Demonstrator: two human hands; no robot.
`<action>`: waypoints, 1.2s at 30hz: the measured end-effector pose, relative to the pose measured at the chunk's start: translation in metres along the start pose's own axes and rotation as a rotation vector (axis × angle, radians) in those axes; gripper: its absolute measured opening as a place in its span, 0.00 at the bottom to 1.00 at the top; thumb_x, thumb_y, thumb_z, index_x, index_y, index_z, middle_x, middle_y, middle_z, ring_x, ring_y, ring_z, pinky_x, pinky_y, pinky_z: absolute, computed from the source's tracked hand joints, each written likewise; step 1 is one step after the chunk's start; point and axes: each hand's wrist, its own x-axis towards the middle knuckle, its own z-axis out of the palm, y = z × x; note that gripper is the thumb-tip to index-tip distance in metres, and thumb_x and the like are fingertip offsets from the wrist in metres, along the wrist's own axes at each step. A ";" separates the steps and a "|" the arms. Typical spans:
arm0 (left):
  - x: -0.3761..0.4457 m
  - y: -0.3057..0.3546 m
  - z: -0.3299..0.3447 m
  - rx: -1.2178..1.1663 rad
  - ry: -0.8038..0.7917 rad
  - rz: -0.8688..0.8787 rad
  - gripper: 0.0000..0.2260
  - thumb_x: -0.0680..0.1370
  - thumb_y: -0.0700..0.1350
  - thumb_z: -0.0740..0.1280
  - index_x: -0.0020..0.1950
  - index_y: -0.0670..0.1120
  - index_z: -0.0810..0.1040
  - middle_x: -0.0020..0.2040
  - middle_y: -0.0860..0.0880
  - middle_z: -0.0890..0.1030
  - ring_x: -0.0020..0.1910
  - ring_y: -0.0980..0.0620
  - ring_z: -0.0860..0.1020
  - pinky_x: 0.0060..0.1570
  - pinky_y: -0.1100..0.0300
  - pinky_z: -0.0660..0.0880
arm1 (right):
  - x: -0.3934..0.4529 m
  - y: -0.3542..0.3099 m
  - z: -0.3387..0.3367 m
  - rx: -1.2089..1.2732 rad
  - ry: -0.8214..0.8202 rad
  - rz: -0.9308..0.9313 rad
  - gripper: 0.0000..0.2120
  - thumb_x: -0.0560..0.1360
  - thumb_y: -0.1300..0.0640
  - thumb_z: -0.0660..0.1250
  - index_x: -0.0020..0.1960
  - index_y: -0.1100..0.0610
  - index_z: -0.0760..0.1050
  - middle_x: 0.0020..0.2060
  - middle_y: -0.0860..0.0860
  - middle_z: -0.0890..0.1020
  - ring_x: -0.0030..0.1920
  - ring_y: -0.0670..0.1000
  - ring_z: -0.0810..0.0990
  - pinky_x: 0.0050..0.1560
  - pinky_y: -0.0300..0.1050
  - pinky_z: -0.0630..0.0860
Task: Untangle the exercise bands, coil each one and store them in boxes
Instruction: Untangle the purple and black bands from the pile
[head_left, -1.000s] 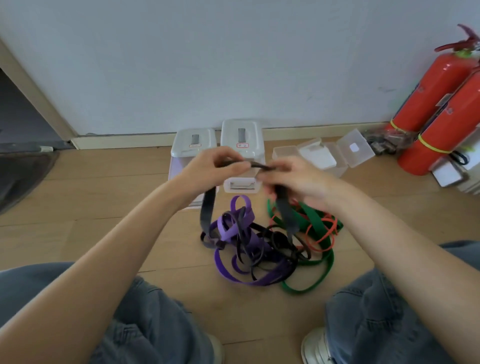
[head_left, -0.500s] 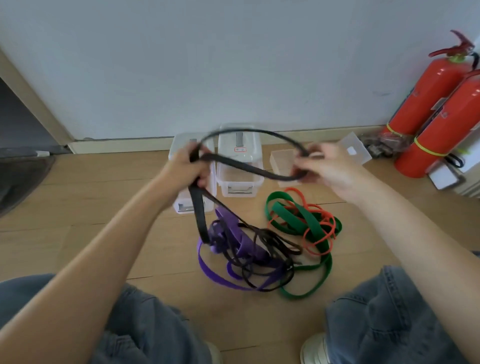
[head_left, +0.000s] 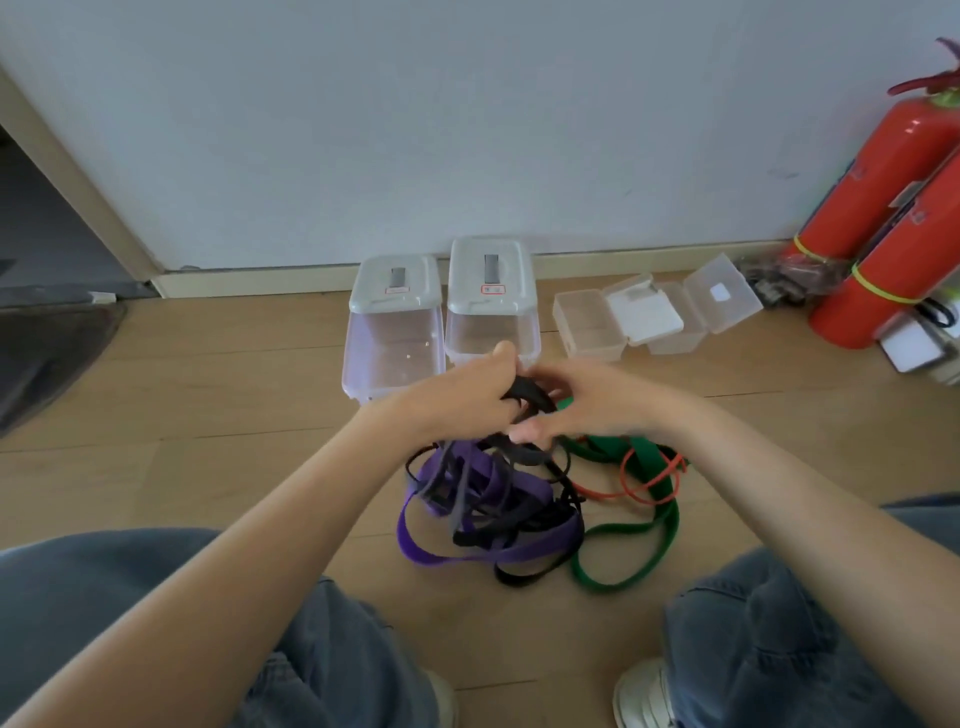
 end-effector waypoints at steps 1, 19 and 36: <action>0.001 -0.001 0.002 -0.060 0.018 0.016 0.05 0.77 0.39 0.60 0.49 0.45 0.65 0.40 0.50 0.72 0.38 0.52 0.72 0.34 0.62 0.68 | 0.001 -0.001 0.004 -0.041 0.028 -0.035 0.11 0.73 0.55 0.70 0.53 0.56 0.75 0.45 0.49 0.81 0.45 0.44 0.79 0.47 0.36 0.74; -0.020 -0.005 -0.076 -0.339 0.577 0.066 0.12 0.79 0.49 0.58 0.37 0.49 0.72 0.23 0.55 0.75 0.24 0.59 0.71 0.28 0.69 0.68 | -0.021 0.003 -0.043 0.018 0.262 0.215 0.30 0.66 0.51 0.75 0.64 0.51 0.66 0.56 0.43 0.73 0.56 0.46 0.71 0.53 0.38 0.68; -0.020 -0.064 0.048 -0.162 -0.148 -0.215 0.07 0.78 0.41 0.61 0.40 0.44 0.72 0.34 0.46 0.80 0.33 0.54 0.75 0.41 0.59 0.71 | -0.012 -0.014 -0.030 0.727 0.404 -0.201 0.06 0.78 0.60 0.62 0.42 0.58 0.73 0.26 0.46 0.72 0.30 0.47 0.74 0.44 0.45 0.74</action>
